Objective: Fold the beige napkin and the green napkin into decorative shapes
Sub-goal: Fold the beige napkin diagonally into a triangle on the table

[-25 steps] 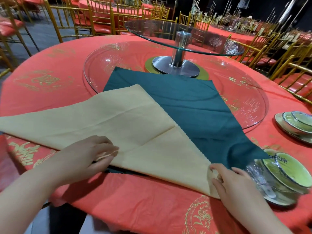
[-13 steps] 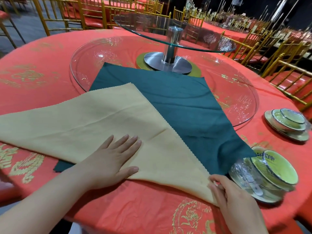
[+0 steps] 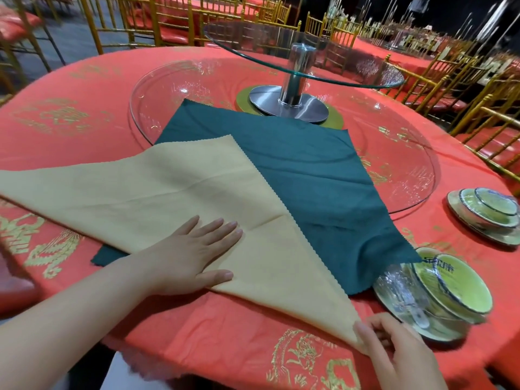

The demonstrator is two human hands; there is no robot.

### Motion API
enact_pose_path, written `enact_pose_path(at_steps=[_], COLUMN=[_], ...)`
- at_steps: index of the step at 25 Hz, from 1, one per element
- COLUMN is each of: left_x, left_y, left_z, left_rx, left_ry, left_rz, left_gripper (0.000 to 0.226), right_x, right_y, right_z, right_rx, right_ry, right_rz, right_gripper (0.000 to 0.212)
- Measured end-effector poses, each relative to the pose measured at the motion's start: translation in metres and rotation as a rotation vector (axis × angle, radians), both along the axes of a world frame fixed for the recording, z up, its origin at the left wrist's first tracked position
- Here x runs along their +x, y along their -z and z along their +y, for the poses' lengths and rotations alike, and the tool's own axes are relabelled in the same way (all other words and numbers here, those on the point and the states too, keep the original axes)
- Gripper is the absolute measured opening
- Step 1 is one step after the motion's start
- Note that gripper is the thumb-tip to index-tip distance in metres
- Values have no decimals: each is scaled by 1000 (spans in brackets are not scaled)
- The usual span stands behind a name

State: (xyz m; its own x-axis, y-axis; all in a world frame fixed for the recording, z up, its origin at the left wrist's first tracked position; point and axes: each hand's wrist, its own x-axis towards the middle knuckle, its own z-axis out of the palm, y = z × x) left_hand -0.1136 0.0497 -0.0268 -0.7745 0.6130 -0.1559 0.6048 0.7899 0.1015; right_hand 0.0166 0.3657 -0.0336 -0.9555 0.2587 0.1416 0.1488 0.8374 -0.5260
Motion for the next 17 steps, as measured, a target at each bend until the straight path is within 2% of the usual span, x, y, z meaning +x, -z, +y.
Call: enact_pose_path(at_steps=[3, 7, 10, 14, 17], left_x=[1, 0, -1, -4, -4], left_y=[2, 6, 9, 7, 7], left_z=[5, 2, 2, 8, 17], left_rx=[-3, 15, 22, 29, 12], left_ry=[-12, -35, -40, -73, -108], left_rz=[14, 14, 8, 7, 12], left_gripper=[73, 84, 95, 105, 116], right_x=[0, 0, -2, -5, -4], right_y=[-2, -3, -6, -7, -9], right_z=[-2, -8, -9, -7, -8], right_rx=[65, 66, 5, 77, 117], right_ry=[18, -34, 20, 56, 82], right_rz=[48, 102, 123, 90, 75], right_gripper=[32, 20, 14, 2, 10])
